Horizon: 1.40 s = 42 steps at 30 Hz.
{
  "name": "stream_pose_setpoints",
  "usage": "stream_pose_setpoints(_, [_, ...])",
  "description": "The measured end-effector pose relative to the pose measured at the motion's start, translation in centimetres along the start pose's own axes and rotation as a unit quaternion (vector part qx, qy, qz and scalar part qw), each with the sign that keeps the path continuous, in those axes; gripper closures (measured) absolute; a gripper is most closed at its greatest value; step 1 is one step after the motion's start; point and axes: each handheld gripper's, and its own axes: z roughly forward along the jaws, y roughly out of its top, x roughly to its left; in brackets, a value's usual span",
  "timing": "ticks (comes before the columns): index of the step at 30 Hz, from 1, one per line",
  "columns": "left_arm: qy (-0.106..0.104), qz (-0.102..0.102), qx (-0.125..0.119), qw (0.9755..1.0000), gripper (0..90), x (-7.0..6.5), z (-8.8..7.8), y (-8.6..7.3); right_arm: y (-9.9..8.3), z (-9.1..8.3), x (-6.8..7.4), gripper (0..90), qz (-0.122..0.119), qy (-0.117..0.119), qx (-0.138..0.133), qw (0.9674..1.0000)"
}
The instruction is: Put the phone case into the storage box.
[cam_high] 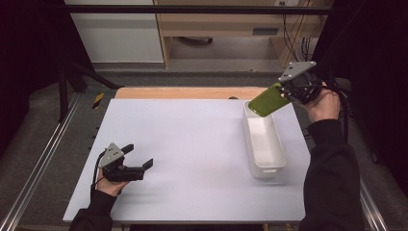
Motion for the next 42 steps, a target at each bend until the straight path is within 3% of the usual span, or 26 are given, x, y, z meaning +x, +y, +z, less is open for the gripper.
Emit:
stream_pose_setpoints(21, [-0.004, -0.002, 0.010, 0.9999, 2.2, 0.1, 0.2, -0.1, 0.2, 3.0, -0.6, 79.3, -0.065, 0.013, 0.024, 0.9975])
stream_pose_setpoints(31, [-0.005, -0.004, 0.011, 0.9999, 2.2, 0.1, 0.2, -0.1, 1.2, 4.4, -0.6, 79.1, -0.124, 0.016, 0.028, 0.9917])
stream_pose_setpoints(35, [-0.005, -0.004, 0.011, 0.9999, 2.2, 0.2, 0.2, -0.1, 1.4, 4.9, -0.4, 79.3, -0.157, 0.006, 0.036, 0.9869])
stream_pose_setpoints(37, [-0.005, -0.004, 0.011, 0.9999, 2.2, 0.2, 0.2, -0.1, 1.4, 5.2, -0.2, 79.5, -0.164, 0.000, 0.035, 0.9858])
stream_pose_setpoints(42, [-0.004, -0.005, 0.012, 0.9999, 2.2, 0.2, 0.2, -0.1, 1.5, 5.9, 0.0, 79.5, -0.175, 0.020, 0.033, 0.9839])
